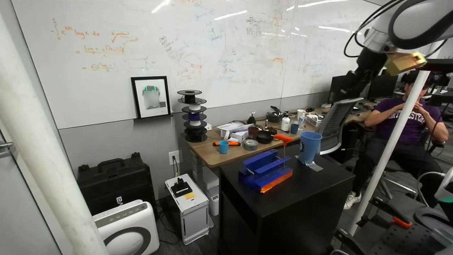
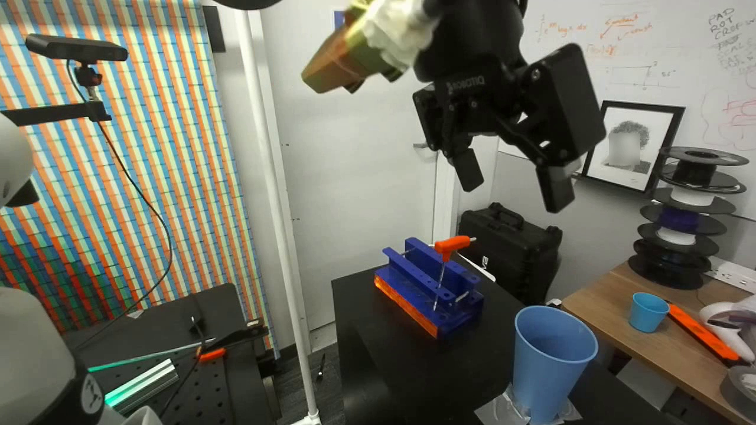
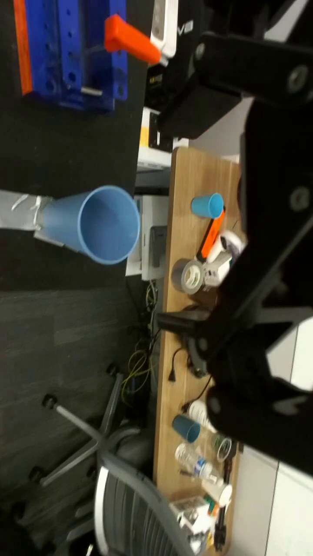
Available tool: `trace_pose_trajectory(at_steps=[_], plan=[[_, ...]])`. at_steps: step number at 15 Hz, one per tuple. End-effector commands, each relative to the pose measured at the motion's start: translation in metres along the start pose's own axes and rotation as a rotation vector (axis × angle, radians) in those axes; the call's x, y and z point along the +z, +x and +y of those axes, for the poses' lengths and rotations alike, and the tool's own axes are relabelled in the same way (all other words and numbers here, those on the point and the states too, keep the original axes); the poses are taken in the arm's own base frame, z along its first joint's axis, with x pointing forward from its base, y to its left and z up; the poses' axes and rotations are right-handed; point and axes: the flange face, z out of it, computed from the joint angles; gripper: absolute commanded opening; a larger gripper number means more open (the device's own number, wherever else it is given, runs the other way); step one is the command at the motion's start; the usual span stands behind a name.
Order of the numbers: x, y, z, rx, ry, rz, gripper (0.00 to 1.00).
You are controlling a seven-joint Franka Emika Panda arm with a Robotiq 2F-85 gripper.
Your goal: Put the orange object into the cup
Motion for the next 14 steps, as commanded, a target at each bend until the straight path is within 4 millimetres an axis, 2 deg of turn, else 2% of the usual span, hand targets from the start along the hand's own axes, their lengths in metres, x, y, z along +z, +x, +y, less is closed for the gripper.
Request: trace_pose_trajectory(at_steps=[1, 4, 6, 10, 14], plan=[[0.035, 0.059, -0.052, -0.111, 0.147, 0.023, 1.0], [0.066, 0.087, -0.098, -0.184, 0.281, -0.049, 1.0], [0.089, 0.101, -0.116, -0.219, 0.333, -0.097, 1.0], [0.135, 0.112, -0.128, -0.238, 0.387, -0.261, 1.0], [0.169, 0.115, -0.139, -0.263, 0.418, -0.379, 1.0]])
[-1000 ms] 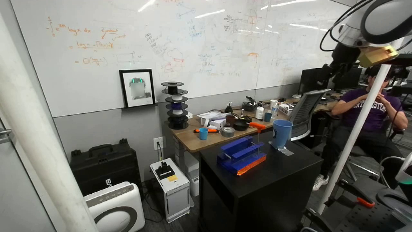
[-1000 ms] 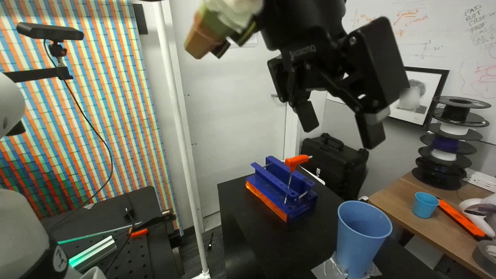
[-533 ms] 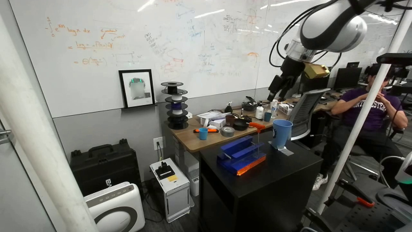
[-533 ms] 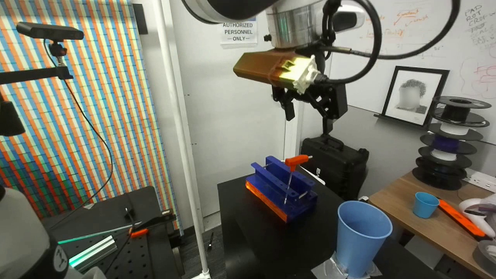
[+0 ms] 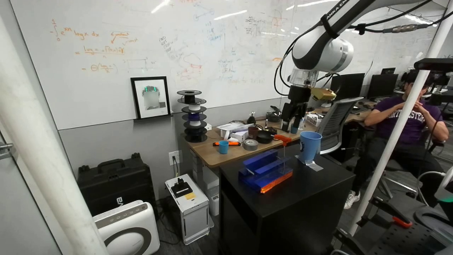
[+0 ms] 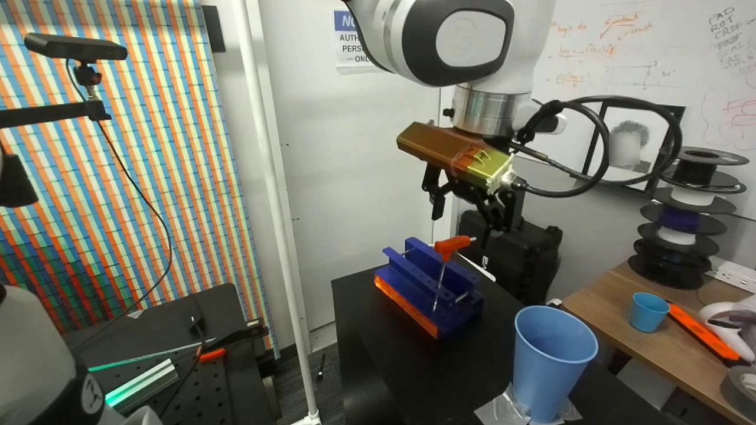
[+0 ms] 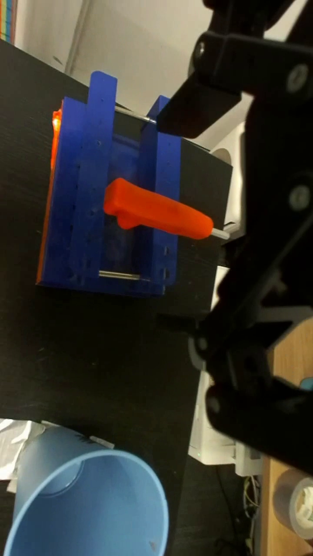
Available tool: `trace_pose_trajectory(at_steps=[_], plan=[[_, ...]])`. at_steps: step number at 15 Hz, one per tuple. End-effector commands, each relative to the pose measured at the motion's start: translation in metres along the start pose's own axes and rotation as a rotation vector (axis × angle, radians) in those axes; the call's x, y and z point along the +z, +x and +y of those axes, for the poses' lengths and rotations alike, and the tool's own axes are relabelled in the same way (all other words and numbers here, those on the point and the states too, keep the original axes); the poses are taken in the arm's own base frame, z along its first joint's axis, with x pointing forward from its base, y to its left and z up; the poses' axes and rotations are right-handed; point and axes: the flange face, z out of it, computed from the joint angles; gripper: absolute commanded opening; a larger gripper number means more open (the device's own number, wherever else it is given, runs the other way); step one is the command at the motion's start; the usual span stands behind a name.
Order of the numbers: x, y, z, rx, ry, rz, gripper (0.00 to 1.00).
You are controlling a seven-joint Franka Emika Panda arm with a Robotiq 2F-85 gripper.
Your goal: Put the orange object into the cup
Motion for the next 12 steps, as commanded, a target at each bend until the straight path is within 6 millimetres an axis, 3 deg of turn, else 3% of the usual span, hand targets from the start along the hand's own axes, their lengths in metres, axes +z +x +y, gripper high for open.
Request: trace_pose_trajectory(at_steps=[1, 3, 5, 10, 12], plan=[[0.02, 0.025, 0.003, -0.022, 0.043, -0.071, 1.0], [0.034, 0.032, -0.002, -0.039, 0.04, -0.098, 0.73], [0.045, 0.039, -0.005, -0.057, 0.03, -0.104, 0.56], [0.057, 0.05, -0.015, -0.098, 0.015, -0.135, 0.18], [0.052, 0.049, -0.017, -0.109, 0.001, -0.15, 0.12]])
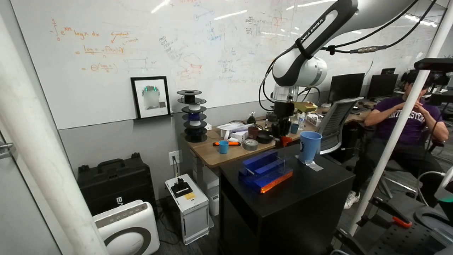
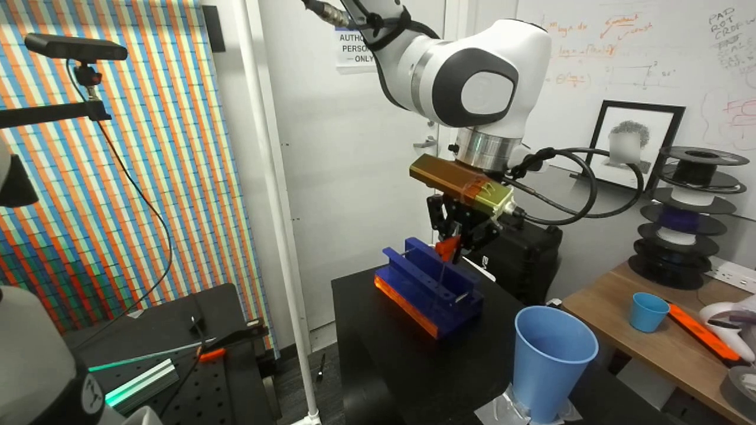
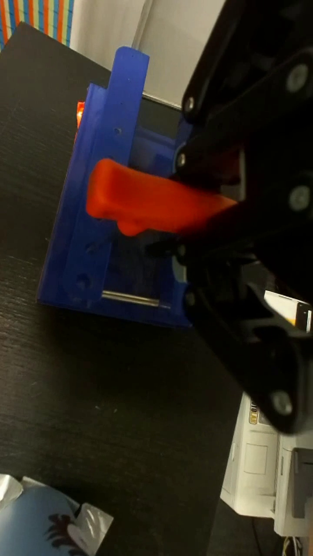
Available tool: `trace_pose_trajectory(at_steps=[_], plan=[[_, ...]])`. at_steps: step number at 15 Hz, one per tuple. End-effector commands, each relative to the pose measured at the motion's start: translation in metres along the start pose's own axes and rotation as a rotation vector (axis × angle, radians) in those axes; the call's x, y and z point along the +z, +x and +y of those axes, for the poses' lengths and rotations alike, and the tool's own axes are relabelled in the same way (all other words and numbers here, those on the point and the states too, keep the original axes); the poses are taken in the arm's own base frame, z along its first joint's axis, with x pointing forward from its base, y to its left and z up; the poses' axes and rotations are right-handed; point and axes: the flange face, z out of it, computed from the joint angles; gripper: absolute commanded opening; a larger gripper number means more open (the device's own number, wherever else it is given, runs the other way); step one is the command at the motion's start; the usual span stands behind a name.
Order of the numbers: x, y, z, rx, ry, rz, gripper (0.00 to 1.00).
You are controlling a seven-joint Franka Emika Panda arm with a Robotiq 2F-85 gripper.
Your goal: Put the orange object into the cup
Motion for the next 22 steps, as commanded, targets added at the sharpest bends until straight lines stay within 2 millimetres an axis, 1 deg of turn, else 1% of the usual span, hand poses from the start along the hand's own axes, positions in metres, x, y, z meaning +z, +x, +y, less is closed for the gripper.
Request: trace_pose_trajectory(at_steps=[1, 2, 4, 5, 6, 10, 12, 15, 18, 20, 22], plan=[[-0.017, 0.003, -0.002, -0.022, -0.024, -0.03, 0.11], [-0.02, 0.001, -0.003, -0.03, -0.035, -0.036, 0.09], [-0.028, -0.005, -0.006, -0.044, -0.05, -0.049, 0.14], [-0.033, -0.009, -0.007, -0.05, -0.059, -0.053, 0.13], [-0.038, -0.012, -0.01, -0.053, -0.065, -0.054, 0.15], [-0.061, -0.02, -0.018, -0.068, -0.091, -0.049, 0.14], [-0.077, -0.025, -0.023, -0.069, -0.103, -0.044, 0.13], [-0.106, -0.036, -0.031, -0.069, -0.12, -0.02, 0.14], [-0.138, -0.052, -0.035, -0.06, -0.146, 0.008, 0.14], [-0.158, -0.063, -0.03, -0.036, -0.175, 0.036, 0.14], [-0.173, -0.075, -0.016, 0.0, -0.213, 0.068, 0.14]])
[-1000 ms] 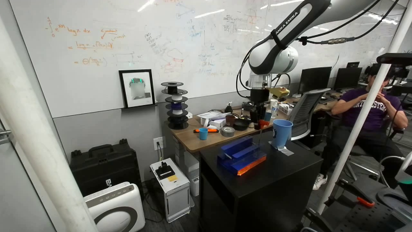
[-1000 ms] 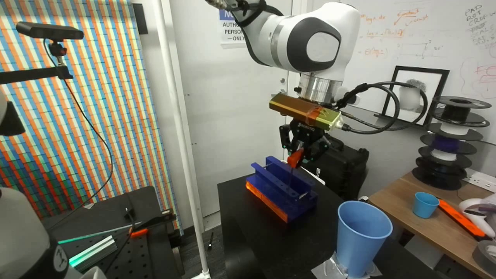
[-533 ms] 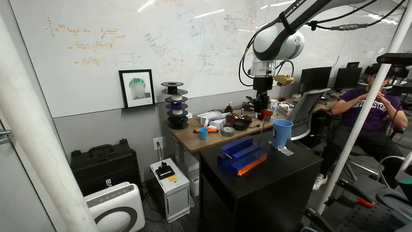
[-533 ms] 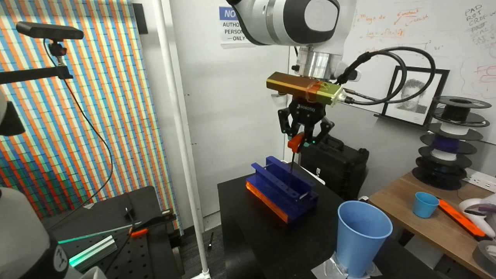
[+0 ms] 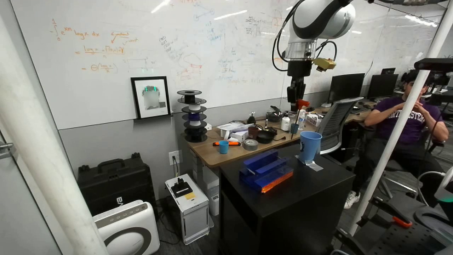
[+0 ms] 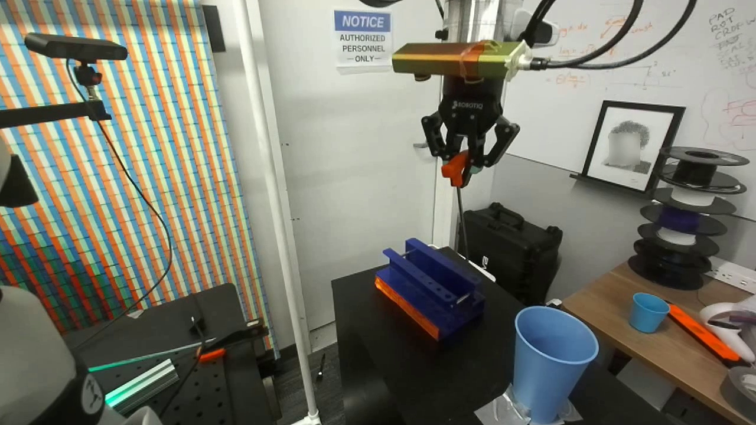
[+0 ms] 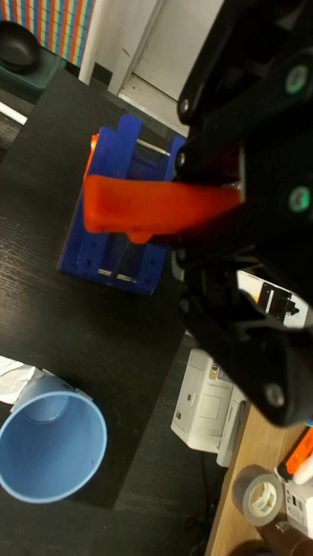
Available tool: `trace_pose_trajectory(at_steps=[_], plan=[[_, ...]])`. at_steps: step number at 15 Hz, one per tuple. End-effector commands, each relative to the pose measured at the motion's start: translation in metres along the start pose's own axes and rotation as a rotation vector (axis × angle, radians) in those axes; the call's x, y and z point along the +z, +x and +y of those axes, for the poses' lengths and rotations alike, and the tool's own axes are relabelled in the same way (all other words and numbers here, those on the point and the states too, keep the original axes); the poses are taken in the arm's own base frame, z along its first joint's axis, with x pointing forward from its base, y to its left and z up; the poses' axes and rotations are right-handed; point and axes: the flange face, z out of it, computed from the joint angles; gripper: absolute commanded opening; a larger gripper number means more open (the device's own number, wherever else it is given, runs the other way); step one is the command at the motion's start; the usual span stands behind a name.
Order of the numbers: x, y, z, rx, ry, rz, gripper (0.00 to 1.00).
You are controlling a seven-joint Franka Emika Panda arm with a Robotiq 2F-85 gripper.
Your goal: Put the orange object into the cup
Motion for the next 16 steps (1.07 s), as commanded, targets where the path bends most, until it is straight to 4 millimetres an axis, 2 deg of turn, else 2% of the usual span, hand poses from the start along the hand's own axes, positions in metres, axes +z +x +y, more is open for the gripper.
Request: trace_pose_trajectory(at_steps=[1, 4, 7, 10, 16], plan=[[-0.029, -0.031, 0.023, 0.069, -0.065, 0.035, 0.14], [-0.029, -0.049, 0.056, 0.133, -0.088, 0.035, 0.14], [-0.012, -0.057, 0.084, 0.18, -0.068, 0.022, 0.14], [0.015, -0.054, 0.102, 0.199, -0.043, 0.018, 0.13], [0.079, -0.032, 0.12, 0.201, -0.027, 0.036, 0.14]])
